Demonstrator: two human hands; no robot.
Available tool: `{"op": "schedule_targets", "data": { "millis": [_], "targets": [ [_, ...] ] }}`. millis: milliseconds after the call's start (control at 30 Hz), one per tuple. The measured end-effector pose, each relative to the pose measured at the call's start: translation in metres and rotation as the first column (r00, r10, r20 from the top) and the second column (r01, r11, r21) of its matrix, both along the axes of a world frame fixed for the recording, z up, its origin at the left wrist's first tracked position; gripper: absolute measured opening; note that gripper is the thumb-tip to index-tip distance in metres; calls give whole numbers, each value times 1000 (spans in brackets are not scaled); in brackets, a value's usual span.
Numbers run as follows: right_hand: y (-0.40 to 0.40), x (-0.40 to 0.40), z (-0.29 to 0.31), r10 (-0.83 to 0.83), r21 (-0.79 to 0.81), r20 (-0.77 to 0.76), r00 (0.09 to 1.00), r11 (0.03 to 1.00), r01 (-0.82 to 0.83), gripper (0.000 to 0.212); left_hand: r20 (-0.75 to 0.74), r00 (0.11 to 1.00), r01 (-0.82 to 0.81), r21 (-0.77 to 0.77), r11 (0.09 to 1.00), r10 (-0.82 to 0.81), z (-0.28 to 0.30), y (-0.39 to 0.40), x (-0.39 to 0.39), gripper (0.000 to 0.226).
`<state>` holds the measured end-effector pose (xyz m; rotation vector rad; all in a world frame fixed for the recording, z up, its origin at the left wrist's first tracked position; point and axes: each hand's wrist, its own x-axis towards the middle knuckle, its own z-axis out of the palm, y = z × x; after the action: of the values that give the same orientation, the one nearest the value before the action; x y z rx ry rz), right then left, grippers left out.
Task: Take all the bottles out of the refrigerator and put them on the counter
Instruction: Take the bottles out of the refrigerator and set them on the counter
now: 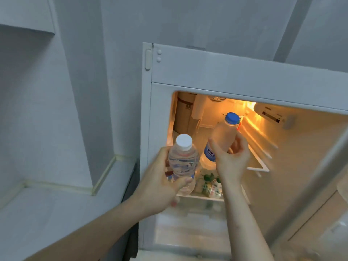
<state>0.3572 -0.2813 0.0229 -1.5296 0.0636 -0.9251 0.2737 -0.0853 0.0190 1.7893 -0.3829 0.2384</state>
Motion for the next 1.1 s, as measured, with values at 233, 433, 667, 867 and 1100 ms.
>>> {"op": "schedule_targets", "data": {
  "millis": [233,433,667,867,1100],
  "targets": [
    [55,-80,-8,288,-82,-83,954,952,-295,54,-143,972,-178,67,982,186,-32,87,-83,62],
    [101,-113,-34,518,-206,-237,822,800,-563,64,-247,891,-357,142,923,382,-77,157,-115,65],
    [161,-133,-79,673,-224,-464,576,541,-811,63,-251,778,-542,196,817,577,-123,219,-138,62],
    [225,-117,-130,675,-163,-599,431,424,-891,62,-324,642,-654,242,717,695,-168,266,-146,59],
    [306,-72,-192,580,-198,-711,398,379,-904,64,-383,490,-697,367,616,783,-207,336,-123,48]
  ]
}}
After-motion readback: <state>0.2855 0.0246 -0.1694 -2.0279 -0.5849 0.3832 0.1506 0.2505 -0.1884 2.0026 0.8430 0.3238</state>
